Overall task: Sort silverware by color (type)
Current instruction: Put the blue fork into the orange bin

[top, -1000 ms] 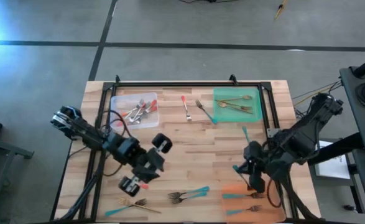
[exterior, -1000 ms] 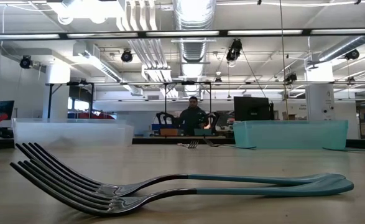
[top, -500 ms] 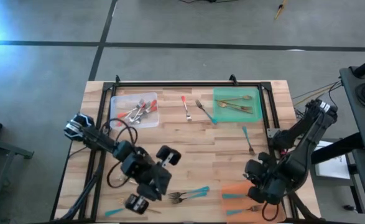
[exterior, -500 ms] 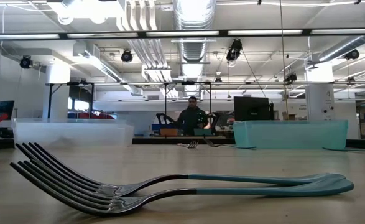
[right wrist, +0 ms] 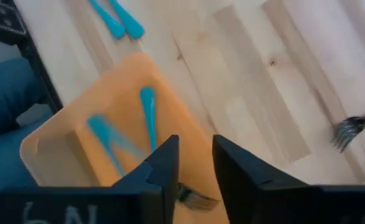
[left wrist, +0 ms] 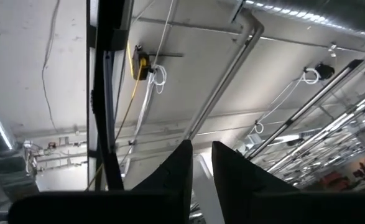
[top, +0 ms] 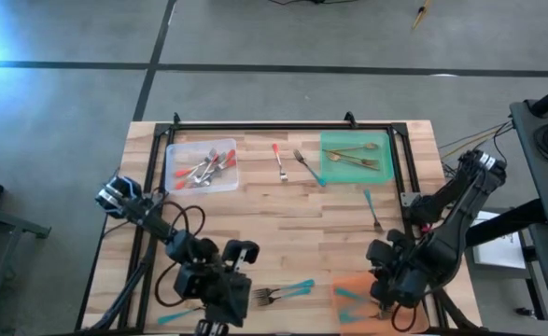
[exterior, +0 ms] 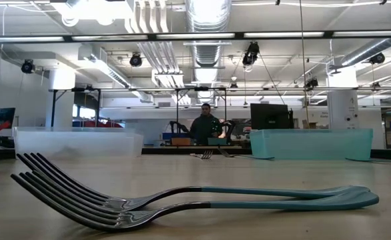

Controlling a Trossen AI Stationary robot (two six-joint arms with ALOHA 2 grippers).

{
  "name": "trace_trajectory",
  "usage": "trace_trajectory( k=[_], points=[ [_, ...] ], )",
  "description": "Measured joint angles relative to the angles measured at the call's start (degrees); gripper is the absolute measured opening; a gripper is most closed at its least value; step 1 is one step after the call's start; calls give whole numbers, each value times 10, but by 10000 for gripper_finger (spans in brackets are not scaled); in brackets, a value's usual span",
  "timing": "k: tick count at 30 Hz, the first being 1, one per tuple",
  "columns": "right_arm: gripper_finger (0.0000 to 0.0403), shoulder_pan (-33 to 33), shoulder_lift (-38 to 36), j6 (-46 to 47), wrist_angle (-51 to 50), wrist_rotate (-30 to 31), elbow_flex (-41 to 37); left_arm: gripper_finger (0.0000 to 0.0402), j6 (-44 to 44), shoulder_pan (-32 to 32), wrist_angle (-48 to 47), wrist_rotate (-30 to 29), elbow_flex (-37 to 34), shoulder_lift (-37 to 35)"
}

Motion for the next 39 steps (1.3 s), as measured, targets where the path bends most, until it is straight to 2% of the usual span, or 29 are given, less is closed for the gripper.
trace_trajectory(
  k=[4,10,14,17,22,25,27,31,35,39],
  points=[
    [107,-23,-7,20,-45,29,18,45,25,-10,-2,-13,0,0],
    [100,-80,-19,122,-235,32,15,45,68,-25,-28,-32,-1,0],
    [93,-136,-67,49,-153,28,-38,45,112,-43,-31,-76,-1,0],
    [94,-194,-91,19,-149,5,-79,45,173,-61,-35,-106,-2,0],
    [104,-283,-135,-25,-140,-63,-155,45,309,-101,-35,-202,-10,0],
    [115,-315,-151,-50,-95,-83,-196,45,375,-125,-35,-258,-11,0],
    [123,-329,-159,-62,-63,-90,-218,45,409,-145,-32,-325,-12,0],
    [137,-348,-159,-70,-19,-97,-255,45,453,-192,6,-501,-13,-1],
    [145,-369,-151,-73,-15,-107,-284,45,465,-234,73,-693,-13,-2],
    [146,-389,-144,-75,-8,-114,-299,45,466,-244,98,-863,-17,-3]
  ],
)
